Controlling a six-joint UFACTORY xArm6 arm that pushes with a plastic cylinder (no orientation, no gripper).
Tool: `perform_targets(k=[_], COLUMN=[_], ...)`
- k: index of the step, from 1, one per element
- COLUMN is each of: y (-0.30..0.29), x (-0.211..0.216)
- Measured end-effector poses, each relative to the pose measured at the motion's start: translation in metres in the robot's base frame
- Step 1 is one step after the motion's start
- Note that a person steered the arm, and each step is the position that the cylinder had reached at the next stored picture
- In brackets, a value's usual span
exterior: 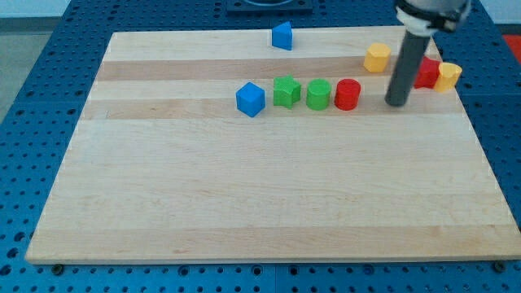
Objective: Move the yellow heart right to the red circle
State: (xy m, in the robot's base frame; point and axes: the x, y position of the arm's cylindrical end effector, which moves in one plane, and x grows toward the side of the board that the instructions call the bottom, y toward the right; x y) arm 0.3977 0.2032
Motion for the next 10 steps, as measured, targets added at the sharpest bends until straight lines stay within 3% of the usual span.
perform_targets(k=[1,2,4,6,9,10], y=[0.079,0.141,0.142,0.126,0.033,0.023], x=[0.009,-0.012,-0.063,-0.075,-0.019,-0.019])
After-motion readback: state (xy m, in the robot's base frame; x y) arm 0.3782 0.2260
